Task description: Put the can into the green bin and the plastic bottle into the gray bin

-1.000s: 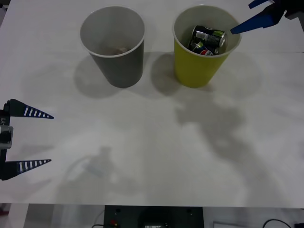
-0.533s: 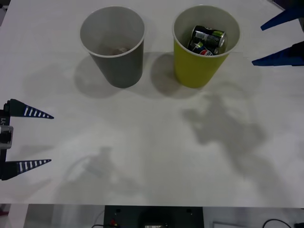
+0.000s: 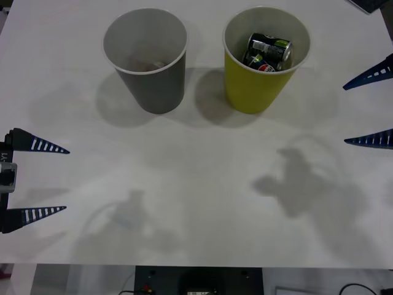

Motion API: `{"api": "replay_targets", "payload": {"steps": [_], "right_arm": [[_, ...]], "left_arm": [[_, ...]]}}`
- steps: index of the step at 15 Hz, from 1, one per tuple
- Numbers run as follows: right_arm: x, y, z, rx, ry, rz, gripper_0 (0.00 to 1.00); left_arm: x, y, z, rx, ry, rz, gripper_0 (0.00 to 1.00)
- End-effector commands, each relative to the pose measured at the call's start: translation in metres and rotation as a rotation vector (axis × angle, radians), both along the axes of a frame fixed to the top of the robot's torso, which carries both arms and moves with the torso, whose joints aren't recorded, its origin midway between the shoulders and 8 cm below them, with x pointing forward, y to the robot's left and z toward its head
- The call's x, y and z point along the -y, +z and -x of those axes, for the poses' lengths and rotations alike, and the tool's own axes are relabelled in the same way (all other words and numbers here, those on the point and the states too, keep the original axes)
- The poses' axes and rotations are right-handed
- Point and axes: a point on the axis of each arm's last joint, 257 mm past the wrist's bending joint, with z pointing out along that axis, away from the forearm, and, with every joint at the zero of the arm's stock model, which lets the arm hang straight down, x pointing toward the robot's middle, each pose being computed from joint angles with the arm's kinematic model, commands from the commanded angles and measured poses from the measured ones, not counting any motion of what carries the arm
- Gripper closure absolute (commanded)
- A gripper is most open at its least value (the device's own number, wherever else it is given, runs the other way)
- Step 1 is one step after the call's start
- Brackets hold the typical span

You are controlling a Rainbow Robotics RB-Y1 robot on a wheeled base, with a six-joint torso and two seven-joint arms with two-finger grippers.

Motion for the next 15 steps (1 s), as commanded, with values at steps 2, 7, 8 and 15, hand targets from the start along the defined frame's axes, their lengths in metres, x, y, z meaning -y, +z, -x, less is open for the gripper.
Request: {"api": "replay_targets", "payload": {"steps": [2,7,8,15], "right_arm": [[0.009,-0.028,0.021,0.02,0.042,-0.004,0.0],[0.023,-0.055,0.045,0.02,0.054,0.003,0.0],[0.024,-0.058,0.05,0.013,0.051,0.004,0.0],[0.025,-0.078,0.076,0.004,0.037,-0.007,0.0]], "left_arm": [[0.0,0.0,0.0,0.0,0.0,0.0,0.0],[0.0,0.0,0.0,0.0,0.0,0.0,0.0],[0.0,0.0,0.0,0.0,0.0,0.0,0.0],[0.0,0.0,0.0,0.0,0.0,0.0,0.0]]}}
